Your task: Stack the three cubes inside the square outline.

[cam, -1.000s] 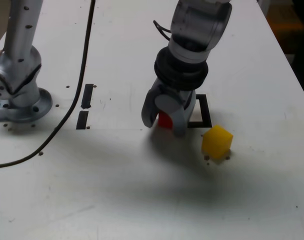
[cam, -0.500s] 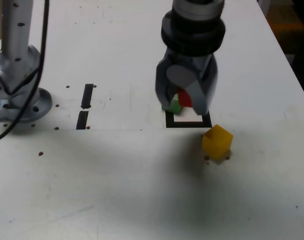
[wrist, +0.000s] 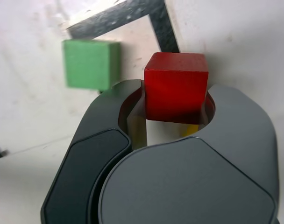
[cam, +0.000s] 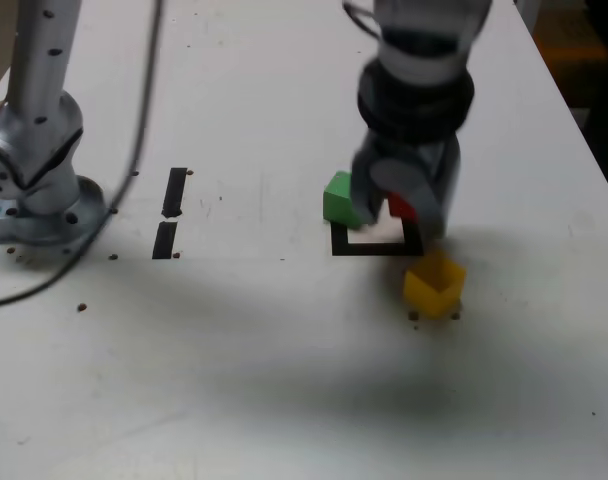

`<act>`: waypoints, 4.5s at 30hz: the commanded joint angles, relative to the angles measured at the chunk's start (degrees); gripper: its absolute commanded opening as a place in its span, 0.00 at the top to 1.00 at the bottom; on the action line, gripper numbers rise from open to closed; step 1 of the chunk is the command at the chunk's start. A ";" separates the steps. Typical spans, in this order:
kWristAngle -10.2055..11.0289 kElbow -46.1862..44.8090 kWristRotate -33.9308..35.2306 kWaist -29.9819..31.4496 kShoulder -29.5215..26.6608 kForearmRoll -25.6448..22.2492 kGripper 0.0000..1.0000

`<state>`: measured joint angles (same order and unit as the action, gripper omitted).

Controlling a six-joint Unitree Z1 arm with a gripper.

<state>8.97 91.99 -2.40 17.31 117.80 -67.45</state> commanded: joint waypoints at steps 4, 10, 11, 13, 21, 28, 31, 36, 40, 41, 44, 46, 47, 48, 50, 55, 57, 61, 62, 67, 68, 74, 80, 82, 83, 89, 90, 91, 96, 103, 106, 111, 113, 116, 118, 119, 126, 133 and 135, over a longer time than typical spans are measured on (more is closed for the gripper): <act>0.32 -2.78 -0.01 -1.12 -0.16 1.81 0.83; 1.54 -5.35 0.69 -2.03 -0.73 -0.68 0.83; 1.70 -5.76 0.89 -2.17 -0.94 -1.82 0.83; 1.84 -6.25 1.19 -2.36 -1.23 -3.81 0.83; 4.46 -8.51 5.02 -3.03 -1.54 -10.76 0.83; 5.09 -4.92 5.97 -2.15 -2.69 -11.58 0.83; 5.08 -2.01 6.06 -0.84 -3.33 -11.32 0.83; 1.81 -1.36 7.83 -0.01 -3.02 -10.58 0.83; -4.82 -2.54 12.99 -0.04 -2.03 -5.50 0.83; -5.78 -2.56 14.82 -0.03 -1.95 -4.27 0.83; -7.06 -1.80 20.17 -0.01 -2.29 -2.18 0.83; -6.91 -0.64 22.72 0.00 -2.75 -2.44 0.83; -6.77 -0.28 23.38 0.00 -2.91 -2.68 0.83; -6.46 0.22 24.21 0.00 -3.14 -3.13 0.83; -5.27 0.94 25.90 -0.01 -3.58 -4.64 0.83; -3.50 0.57 26.74 -0.14 -3.71 -6.66 0.83; -3.47 0.08 25.80 -0.17 -3.59 -6.64 0.83; -3.47 -1.24 22.60 -0.17 -3.17 -5.77 0.83; -3.44 -1.68 21.90 -0.18 -3.07 -5.36 0.83; -3.31 -4.34 20.48 -0.39 -2.81 -2.27 0.83; -3.28 -5.25 20.35 -0.55 -2.76 -1.13 0.83; -3.16 -8.01 19.91 -1.56 -2.47 2.07 0.82; -3.21 -7.81 19.59 -1.66 -1.63 2.53 0.79; -3.34 -7.80 19.46 -1.66 -1.51 2.56 0.75; -3.47 -7.83 19.37 -1.68 -1.45 2.55 0.72; -4.65 -8.01 18.06 -2.22 -0.80 2.41 0.34; -4.56 -7.96 18.01 -2.25 -0.90 2.38 0.27; -4.44 -7.88 17.98 -2.27 -1.06 2.34 0.21; -3.85 -7.58 17.98 -2.28 -2.11 1.90 0.04; -2.67 -2.29 20.35 -0.18 -8.76 -6.91 0.00; -2.40 2.95 24.69 3.90 -10.19 -9.88 0.00; -2.68 8.26 34.00 9.26 -7.62 -10.19 0.01; -2.81 10.85 37.13 10.64 -5.48 -9.94 0.02; -3.00 13.40 40.44 11.47 -2.90 -9.75 0.04; -3.44 13.15 43.00 11.52 -1.73 -9.60 0.05; -3.68 12.59 44.32 11.52 -1.24 -9.31 0.05; -4.75 10.48 49.80 11.15 0.95 -7.59 0.05; -6.85 9.94 50.91 8.90 4.82 -5.85 0.06; -7.08 9.67 50.63 8.27 5.50 -5.45 0.06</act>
<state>1.99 101.85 48.41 25.93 123.30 -72.88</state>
